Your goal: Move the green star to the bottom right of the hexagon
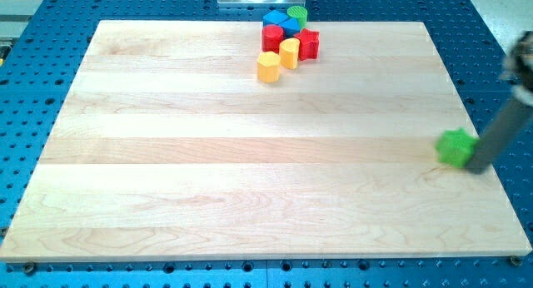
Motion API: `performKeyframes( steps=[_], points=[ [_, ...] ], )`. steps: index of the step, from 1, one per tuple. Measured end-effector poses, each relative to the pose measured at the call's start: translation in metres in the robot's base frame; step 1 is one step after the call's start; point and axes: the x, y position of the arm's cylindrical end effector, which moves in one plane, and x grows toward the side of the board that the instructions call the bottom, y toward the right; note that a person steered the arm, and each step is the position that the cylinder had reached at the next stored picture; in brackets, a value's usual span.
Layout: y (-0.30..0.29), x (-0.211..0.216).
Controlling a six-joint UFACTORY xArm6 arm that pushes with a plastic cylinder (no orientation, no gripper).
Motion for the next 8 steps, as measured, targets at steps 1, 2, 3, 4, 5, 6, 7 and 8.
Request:
performKeyframes(
  steps=[1,2,3,4,5,6,7,8],
  points=[
    [-0.107,-0.004],
    [-0.065,0.006],
    [-0.005,-0.016],
    [-0.076,-0.030],
    [-0.197,-0.038],
    [-0.179,-0.044],
    [-0.098,-0.050],
    [-0.043,-0.062]
  ],
)
